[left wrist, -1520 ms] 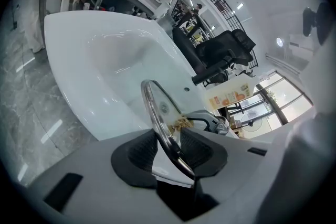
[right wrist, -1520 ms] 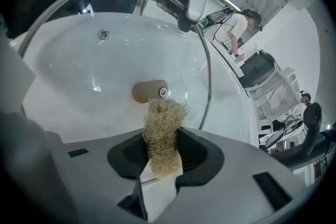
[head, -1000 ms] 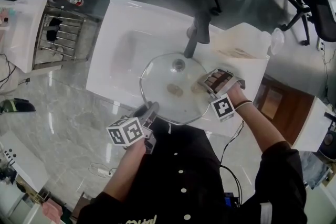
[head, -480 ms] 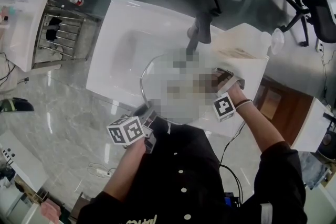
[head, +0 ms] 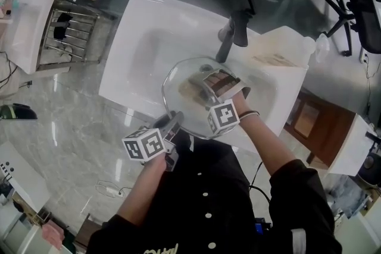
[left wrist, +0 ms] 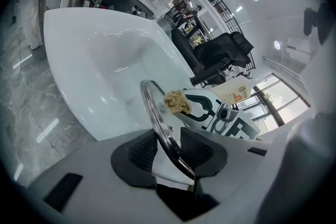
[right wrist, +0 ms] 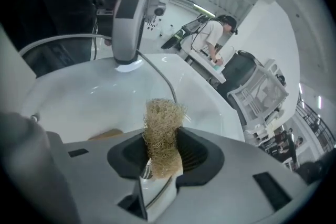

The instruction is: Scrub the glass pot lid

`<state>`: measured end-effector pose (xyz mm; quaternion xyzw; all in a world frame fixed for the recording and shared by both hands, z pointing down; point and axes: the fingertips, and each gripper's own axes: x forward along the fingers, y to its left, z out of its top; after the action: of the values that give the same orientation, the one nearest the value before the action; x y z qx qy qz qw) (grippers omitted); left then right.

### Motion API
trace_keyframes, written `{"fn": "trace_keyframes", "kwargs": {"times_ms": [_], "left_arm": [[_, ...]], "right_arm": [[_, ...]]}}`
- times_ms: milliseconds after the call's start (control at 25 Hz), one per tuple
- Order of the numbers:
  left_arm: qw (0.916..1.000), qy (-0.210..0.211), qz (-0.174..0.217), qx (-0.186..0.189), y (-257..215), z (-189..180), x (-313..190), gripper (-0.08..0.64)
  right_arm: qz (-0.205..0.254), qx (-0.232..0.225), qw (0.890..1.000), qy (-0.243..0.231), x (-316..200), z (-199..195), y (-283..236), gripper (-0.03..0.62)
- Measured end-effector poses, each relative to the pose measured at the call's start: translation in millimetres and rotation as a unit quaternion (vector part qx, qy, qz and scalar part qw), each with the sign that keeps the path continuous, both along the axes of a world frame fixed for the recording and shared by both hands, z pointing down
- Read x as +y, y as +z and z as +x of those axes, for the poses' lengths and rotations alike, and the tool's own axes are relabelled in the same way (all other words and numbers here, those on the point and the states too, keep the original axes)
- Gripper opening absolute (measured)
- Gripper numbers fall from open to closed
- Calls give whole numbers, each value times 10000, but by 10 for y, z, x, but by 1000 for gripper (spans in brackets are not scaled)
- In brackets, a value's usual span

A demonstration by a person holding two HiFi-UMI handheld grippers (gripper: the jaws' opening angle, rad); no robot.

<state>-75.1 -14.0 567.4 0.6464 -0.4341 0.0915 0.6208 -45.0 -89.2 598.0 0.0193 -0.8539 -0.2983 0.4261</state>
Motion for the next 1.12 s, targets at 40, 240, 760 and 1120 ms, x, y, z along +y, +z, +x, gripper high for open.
{"fn": "trace_keyframes", "kwargs": {"times_ms": [40,240,760,1120], "left_arm": [[10000,-7,2,7,0,-2,0,155],[10000,-32,22,36,-1,2,-2,155],[9997,206,51,-143,7,-5,12,164],[9999,146,7,-88,43,-12,29,164]], "right_arm": [[90,21,9999,-93,12,-78,-13,147],[219,-130,9994,-225,72,-356,-49,148],[293,-307,9991,-45,46,-547,-36,149],[123,-110,9994,-295,184,-384,65,147]]}}
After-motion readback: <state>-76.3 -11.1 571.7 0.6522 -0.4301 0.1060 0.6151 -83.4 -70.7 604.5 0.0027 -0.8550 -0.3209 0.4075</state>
